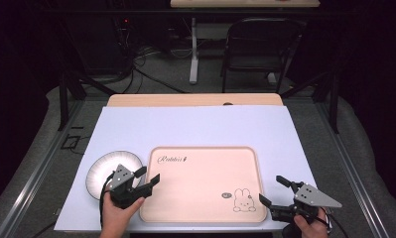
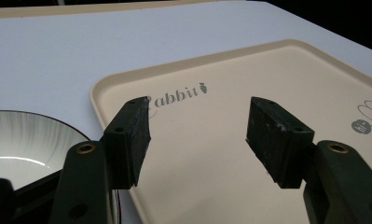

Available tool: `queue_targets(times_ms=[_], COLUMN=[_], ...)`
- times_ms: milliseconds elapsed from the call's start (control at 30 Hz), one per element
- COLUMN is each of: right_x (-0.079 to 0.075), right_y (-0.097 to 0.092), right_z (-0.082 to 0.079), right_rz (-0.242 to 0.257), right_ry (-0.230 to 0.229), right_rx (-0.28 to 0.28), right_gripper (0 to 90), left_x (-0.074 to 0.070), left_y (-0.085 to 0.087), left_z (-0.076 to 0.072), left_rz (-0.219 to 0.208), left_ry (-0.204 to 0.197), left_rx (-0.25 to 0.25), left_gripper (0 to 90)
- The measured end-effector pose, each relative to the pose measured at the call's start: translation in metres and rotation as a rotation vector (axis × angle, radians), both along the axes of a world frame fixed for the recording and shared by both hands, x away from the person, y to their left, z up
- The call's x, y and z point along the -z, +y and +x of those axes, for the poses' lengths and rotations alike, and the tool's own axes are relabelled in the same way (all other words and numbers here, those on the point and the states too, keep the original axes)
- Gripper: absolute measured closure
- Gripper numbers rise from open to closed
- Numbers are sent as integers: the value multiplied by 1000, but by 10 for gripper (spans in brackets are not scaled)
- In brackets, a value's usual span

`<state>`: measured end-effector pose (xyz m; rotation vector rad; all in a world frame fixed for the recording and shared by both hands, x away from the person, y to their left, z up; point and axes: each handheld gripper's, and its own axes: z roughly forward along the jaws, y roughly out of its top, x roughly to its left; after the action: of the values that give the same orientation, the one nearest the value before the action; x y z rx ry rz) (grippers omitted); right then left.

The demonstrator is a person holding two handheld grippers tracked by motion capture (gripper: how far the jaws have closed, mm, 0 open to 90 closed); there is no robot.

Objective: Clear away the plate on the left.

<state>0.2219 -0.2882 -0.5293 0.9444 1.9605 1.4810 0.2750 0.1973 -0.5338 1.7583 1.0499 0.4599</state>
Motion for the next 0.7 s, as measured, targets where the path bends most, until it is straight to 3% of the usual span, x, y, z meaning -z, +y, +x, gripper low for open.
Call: queue_targets(times_ms=[333, 700], right_x=[0, 0], right_y=[1, 1], right_z=[2, 2], right_rz=[0, -2], right_ry=[2, 1], right_rx=[-13, -19], right_gripper=[147, 147], left_x=[2, 1], left_y=[1, 3], left_z=[1, 1], left_rz=[-4, -2], left_ry=[29, 28], left_rx=[-5, -20], left_gripper=[381, 381])
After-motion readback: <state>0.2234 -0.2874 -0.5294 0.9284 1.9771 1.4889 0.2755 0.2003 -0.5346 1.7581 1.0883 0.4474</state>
